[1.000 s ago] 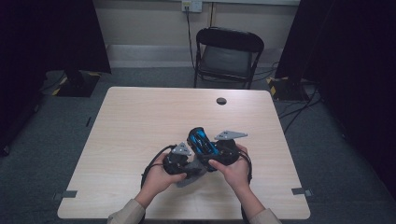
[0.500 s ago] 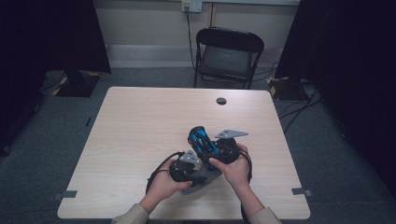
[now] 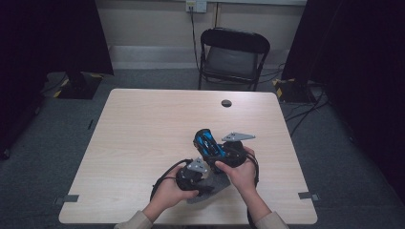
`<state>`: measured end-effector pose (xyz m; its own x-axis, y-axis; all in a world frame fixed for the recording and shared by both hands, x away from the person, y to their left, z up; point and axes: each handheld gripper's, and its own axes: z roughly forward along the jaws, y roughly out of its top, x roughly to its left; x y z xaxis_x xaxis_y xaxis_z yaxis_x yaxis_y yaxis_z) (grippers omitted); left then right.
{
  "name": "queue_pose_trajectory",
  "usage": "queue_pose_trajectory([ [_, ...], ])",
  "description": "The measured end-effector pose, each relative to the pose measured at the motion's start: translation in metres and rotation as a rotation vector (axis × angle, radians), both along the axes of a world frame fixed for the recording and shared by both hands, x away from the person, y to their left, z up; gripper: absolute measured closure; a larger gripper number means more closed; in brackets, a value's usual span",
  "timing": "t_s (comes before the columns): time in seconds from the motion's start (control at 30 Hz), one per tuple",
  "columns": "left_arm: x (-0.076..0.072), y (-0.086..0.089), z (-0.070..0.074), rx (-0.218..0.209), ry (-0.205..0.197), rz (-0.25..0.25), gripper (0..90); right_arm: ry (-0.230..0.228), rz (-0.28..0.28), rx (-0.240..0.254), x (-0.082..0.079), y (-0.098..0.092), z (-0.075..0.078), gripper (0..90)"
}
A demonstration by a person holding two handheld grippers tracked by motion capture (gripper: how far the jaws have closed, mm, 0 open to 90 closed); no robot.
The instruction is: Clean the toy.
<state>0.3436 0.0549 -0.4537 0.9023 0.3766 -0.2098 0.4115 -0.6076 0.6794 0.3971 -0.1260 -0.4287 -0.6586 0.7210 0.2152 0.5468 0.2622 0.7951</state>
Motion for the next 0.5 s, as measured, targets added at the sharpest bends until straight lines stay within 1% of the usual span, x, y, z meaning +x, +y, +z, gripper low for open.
queue_pose_trajectory([
  [0.07,-0.001,0.0,0.0,0.004,0.003,-0.003,69.8,0.0,-0.003,0.003,0.0,0.0,0.0,26.4],
  [0.1,-0.001,0.001,-0.001,0.003,0.003,0.003,69.8,0.001,-0.002,0.002,0.0,-0.001,0.0,26.3],
  [0.13,0.001,0.002,0.0,0.012,0.001,0.008,69.8,0.001,-0.002,0.003,0.0,-0.001,0.0,26.3],
  [0.2,0.005,0.008,0.001,0.021,0.002,0.035,69.9,0.0,-0.001,0.01,0.0,-0.001,0.0,26.3],
  [0.3,0.016,0.024,0.002,0.027,0.003,0.103,69.9,-0.004,0.005,0.011,-0.002,-0.002,0.002,26.3],
  [0.4,0.027,0.043,0.005,0.019,0.003,0.185,69.9,-0.007,0.014,0.007,-0.005,-0.003,0.003,26.4],
  [0.47,0.036,0.057,0.008,-0.005,0.006,0.256,69.8,-0.007,0.019,0.013,-0.006,-0.002,0.002,26.3],
  [0.5,0.039,0.061,0.009,-0.013,0.007,0.277,69.5,-0.005,0.024,0.014,-0.008,-0.002,0.001,26.3],
])
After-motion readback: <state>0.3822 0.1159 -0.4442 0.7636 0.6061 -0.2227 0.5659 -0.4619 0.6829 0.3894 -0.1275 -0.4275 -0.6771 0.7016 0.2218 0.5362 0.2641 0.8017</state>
